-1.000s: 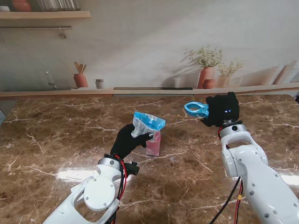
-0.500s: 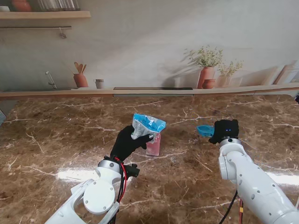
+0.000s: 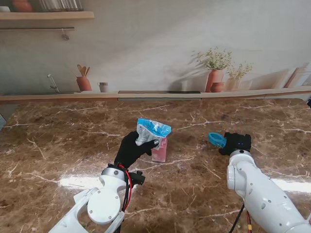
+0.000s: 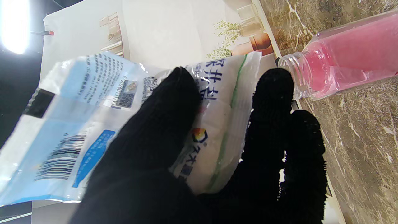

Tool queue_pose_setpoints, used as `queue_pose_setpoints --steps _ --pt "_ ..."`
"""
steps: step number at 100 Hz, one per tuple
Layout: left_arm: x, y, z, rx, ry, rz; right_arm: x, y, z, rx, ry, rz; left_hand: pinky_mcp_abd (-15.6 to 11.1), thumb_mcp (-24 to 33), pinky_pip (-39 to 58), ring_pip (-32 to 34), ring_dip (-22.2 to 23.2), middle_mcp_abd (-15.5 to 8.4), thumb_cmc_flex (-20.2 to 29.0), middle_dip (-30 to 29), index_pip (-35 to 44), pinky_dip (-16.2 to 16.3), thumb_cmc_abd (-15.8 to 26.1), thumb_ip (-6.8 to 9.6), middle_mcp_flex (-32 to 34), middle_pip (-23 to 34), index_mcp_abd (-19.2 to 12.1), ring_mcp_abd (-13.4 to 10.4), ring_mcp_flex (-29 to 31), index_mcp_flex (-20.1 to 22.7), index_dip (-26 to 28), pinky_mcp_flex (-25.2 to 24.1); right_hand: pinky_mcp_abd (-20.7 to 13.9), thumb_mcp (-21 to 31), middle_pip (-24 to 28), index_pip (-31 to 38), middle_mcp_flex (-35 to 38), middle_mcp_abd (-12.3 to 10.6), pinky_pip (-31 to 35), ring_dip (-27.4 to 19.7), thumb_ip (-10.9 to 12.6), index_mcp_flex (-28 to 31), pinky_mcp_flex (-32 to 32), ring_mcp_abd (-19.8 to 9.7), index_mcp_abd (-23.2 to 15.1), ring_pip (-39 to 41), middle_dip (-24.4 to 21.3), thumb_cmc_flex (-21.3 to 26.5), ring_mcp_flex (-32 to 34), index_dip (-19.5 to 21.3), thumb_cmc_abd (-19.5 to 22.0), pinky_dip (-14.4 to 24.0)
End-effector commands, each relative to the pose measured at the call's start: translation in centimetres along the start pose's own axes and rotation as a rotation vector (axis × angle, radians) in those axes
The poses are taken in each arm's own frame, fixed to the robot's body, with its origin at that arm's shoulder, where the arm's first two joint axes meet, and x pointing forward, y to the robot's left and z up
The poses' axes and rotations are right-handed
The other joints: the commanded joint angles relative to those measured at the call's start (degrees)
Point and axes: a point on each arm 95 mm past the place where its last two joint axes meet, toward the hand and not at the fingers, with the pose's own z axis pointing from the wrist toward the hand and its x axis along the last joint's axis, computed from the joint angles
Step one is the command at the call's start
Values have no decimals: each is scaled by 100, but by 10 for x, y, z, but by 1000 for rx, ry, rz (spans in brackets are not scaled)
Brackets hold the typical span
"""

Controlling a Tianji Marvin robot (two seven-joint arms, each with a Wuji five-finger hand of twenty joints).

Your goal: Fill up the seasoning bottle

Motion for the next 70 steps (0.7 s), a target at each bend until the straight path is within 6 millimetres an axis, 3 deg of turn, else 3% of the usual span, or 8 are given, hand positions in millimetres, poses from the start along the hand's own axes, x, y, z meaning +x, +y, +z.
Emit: queue_pose_setpoints --steps 1,12,27,58,70 --pt "2 3 -1 -3 1 -7 4 -4 -10 10 9 21 -111 1109 284 -24 -54 -309 392 63 2096 23 708 102 410 501 -743 198 129 658 267 31 -33 -402 -282 -618 -444 104 -395 -90 312 -304 -329 -17 255 -272 -335 -242 -468 -351 272 -28" --pt "4 2 0 -9 2 -2 5 17 -19 -27 19 76 -111 1111 285 -23 -58 -305 387 54 2099 21 706 100 405 491 -757 195 131 653 245 31 -19 -1407 -1153 -1599 -1258 344 -1279 -688 629 -815 -964 90 627 -1277 -1145 -392 -1435 -833 796 -31" --pt "8 3 2 -15 5 -1 9 53 -39 -116 50 152 -111 1114 286 -26 -63 -289 389 31 2073 19 697 99 404 472 -732 198 130 635 196 30 -76 -1185 -1701 -1935 -1814 523 -1716 -1164 710 -1055 -1371 131 780 -1958 -1612 -671 -2040 -977 595 -27" --pt "16 9 11 -45 1 10 37 120 -114 -313 273 396 -126 1161 289 -28 -80 -259 366 -16 1975 8 647 95 423 447 -663 237 132 636 -106 52 13 -1052 -1838 -1998 -1465 549 -1657 -1218 650 -968 -995 193 881 -2004 -1766 -563 -1483 -1078 340 193" --pt "20 11 13 -44 1 14 46 134 -144 -302 414 508 -117 1186 292 -22 -82 -249 360 -22 1988 6 639 92 436 450 -654 253 132 648 -162 58 -15 -1076 -2091 -2160 -1701 646 -1737 -1278 616 -1267 -1077 285 1113 -2205 -1879 -247 -1581 -1144 -123 254"
